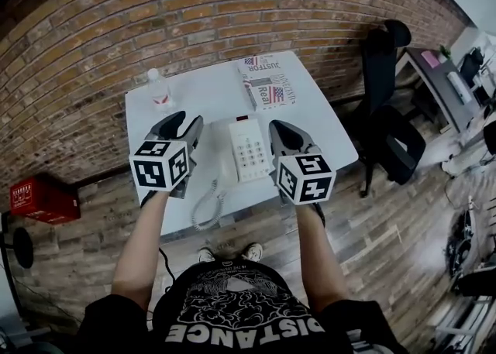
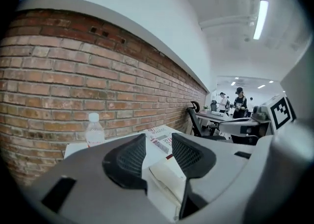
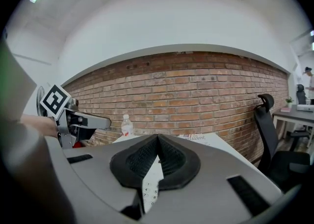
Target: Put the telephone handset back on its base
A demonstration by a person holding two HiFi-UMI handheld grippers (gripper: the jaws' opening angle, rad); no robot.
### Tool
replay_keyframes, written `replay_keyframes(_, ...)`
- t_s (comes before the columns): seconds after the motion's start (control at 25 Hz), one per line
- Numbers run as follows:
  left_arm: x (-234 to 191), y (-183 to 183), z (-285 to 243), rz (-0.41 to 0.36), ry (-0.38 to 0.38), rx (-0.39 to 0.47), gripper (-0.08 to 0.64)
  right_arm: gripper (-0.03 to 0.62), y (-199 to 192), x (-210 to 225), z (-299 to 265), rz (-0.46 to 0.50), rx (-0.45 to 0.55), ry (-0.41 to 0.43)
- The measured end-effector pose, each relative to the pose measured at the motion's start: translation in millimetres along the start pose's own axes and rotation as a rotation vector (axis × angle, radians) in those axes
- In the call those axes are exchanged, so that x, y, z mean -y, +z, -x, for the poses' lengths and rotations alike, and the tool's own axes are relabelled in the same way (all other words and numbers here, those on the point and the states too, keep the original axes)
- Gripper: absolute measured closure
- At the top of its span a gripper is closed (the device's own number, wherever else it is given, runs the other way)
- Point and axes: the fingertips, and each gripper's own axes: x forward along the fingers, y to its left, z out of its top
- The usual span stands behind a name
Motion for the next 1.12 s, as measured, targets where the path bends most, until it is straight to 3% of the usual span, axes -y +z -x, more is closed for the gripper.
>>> replay_keyframes(0.12, -5, 11, 15, -0.063, 0.002, 0.042, 0.419, 0.592, 8, -10, 3, 0.008, 0.014, -0.012)
replay_keyframes(0.48, -15, 16, 40, -0.139, 0.015, 0.106, 0.52, 0.594, 21, -28, 11, 0.031, 0.034, -0.036)
replay_keyframes(1.12, -23, 6, 46, -0.1, 0.007, 0.101, 0.546, 0.592, 27, -41, 16, 0.056, 0.04, -0.053)
